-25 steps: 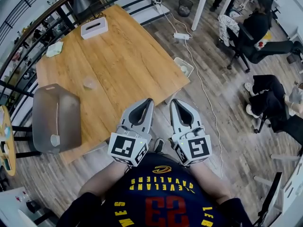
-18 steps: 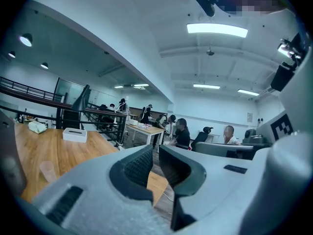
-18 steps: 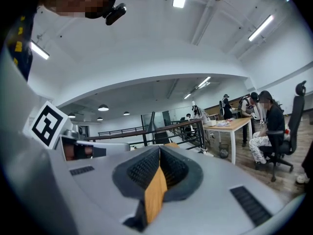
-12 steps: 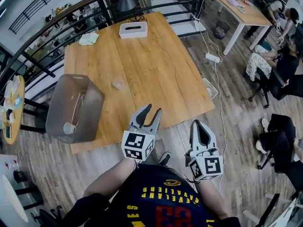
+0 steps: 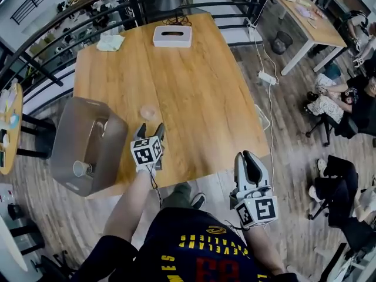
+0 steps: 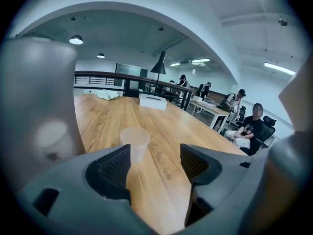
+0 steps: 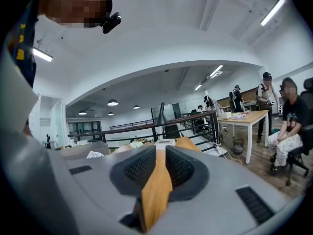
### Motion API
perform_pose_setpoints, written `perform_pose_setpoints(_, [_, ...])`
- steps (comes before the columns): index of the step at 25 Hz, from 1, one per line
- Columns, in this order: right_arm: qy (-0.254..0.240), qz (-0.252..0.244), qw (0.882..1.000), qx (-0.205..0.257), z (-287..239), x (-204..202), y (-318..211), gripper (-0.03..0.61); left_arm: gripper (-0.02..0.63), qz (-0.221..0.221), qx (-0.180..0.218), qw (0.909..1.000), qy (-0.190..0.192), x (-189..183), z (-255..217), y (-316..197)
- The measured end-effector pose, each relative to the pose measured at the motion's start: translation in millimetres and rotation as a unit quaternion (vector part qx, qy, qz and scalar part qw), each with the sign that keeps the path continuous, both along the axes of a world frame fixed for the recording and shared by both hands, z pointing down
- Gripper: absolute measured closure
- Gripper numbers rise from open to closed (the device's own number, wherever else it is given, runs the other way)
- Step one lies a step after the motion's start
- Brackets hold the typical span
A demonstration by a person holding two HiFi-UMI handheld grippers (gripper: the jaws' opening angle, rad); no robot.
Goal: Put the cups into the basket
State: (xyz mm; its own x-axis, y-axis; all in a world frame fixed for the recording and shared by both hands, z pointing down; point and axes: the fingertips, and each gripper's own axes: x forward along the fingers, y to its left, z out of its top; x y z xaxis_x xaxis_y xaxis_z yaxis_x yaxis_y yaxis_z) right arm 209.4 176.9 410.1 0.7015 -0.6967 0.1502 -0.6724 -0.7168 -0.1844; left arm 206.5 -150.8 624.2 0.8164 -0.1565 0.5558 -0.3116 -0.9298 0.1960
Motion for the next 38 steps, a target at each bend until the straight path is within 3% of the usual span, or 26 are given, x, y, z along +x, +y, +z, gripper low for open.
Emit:
perform_pose_setpoints(4, [-0.007,0.002,1.0,-0.013,0.5,15.9,-9.3,0.526,0.257,-0.015,0.017,0.9988,-0.043,19.4,40.0,-36.9])
perform_pose_setpoints(7, [-0.014,0.015,1.0,-0.016,2.9,27.4,-7.7,0.526,0.253,0.007,0.061,0.9961,-0.063,33.4,55.5,-48.0])
perform_pose_setpoints(10, [-0.025,0.025,0.999,-0.019,11.5,35.7,-6.8,0.526,0.253,0.009,0.081,0.9939,-0.075,41.3,69.6,-55.8])
perform_pose_setpoints(14, [-0.036,0.033,0.999,-0.02,20.8,40.2,-9.0,0.526,0.256,0.009,0.094,0.9929,-0.073,49.0,74.7,-63.6])
perform_pose_setpoints(16, [-0.041,0.036,0.998,-0.02,23.5,40.3,-9.6,0.526,0.305,0.022,0.102,0.9919,-0.072,52.1,73.0,-63.0])
perform_pose_setpoints(21, [-0.043,0.045,0.998,-0.013,25.2,36.8,-3.7,0.526,0.308,0.069,0.106,0.9909,-0.047,60.3,56.6,-39.9])
perform_pose_setpoints(25, [-0.042,0.05,0.998,-0.007,25.4,33.1,4.4,0.526,0.308,0.129,0.119,0.9843,-0.017,71.7,29.2,2.4])
perform_pose_setpoints(29, [-0.05,0.047,0.998,-0.003,25.9,26.6,14.3,0.526,0.308,0.223,0.131,0.9659,0.009,74.8,-12.0,65.3])
perform_pose_setpoints(32, [-0.059,0.026,0.998,-0.003,24.4,25.1,19.1,0.526,0.308,0.307,0.147,0.9395,0.043,68.9,-55.4,121.5])
perform_pose_setpoints(35, [-0.069,-0.012,0.998,-0.004,18.4,23.6,18.5,0.526,0.308,0.38,0.155,0.9106,0.051,53.0,-84.7,175.7])
perform_pose_setpoints(38, [-0.077,-0.058,0.995,-0.005,8.4,17.5,7.9,0.526,0.308,0.429,0.139,0.8914,0.048,32.3,-106.9,218.8])
